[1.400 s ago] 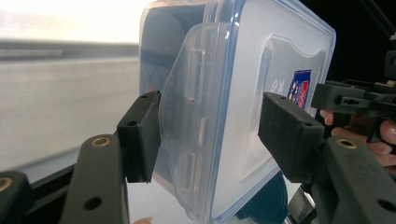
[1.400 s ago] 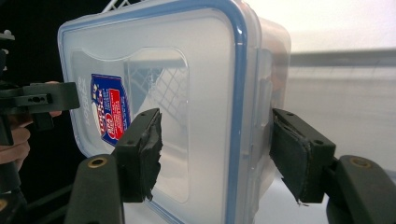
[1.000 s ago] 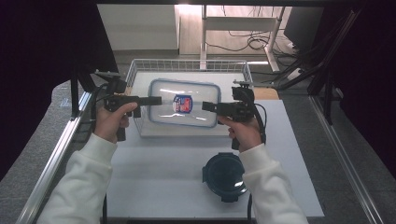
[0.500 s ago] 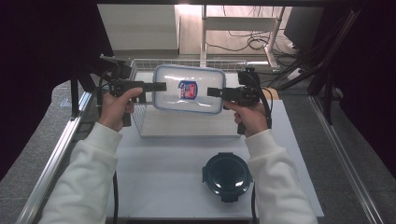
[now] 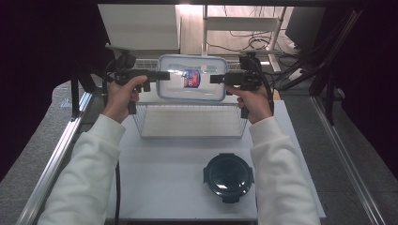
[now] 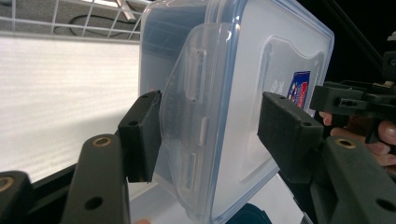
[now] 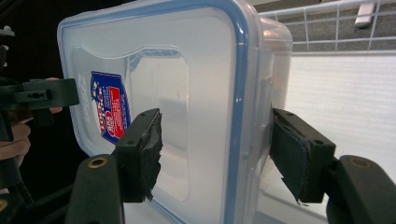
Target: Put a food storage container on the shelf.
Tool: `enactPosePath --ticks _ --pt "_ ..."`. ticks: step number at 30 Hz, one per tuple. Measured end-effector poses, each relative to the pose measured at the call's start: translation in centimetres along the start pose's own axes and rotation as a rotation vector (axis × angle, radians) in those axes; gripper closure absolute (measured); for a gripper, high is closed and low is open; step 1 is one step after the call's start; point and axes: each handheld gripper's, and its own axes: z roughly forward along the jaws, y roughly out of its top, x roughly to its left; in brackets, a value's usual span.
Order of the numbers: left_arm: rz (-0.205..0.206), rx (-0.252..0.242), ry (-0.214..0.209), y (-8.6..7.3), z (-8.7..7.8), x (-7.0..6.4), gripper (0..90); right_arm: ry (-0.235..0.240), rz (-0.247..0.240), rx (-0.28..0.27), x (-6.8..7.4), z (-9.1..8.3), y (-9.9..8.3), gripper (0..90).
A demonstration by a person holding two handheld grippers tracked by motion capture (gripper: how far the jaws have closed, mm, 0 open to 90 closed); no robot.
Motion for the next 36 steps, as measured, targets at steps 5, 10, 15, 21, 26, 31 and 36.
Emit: enactPosePath --ticks 5,10,15,21,26,31,36 --pt "-0.016 0.006 0.008 0.4 0.5 0.4 42.0 0.01 0.011 0.021 -0.8 0.9 1.1 35.9" --pt "-0.034 0.018 0.009 0.3 0.7 1.0 42.2 0.01 0.018 0.03 -1.1 1.4 1.4 35.8" --pt "-0.042 0.023 0.015 0.2 0.9 1.4 42.1 0.014 0.037 0.045 -1.5 2.1 1.1 35.7" --pt "-0.06 0.026 0.024 0.4 1.4 1.6 42.0 0.024 0.071 0.029 -2.1 2.5 1.4 35.1" --pt "-0.114 0.032 0.007 1.2 2.3 2.7 40.3 0.033 0.14 0.021 -3.1 3.5 2.0 34.3" --pt "-0.163 0.038 -0.012 1.9 3.0 3.7 39.5 0.029 0.193 0.02 -3.7 4.2 2.3 33.1" --pt "-0.207 0.045 -0.023 2.2 3.6 4.5 38.2 0.021 0.254 0.03 -4.2 4.9 2.7 32.5"
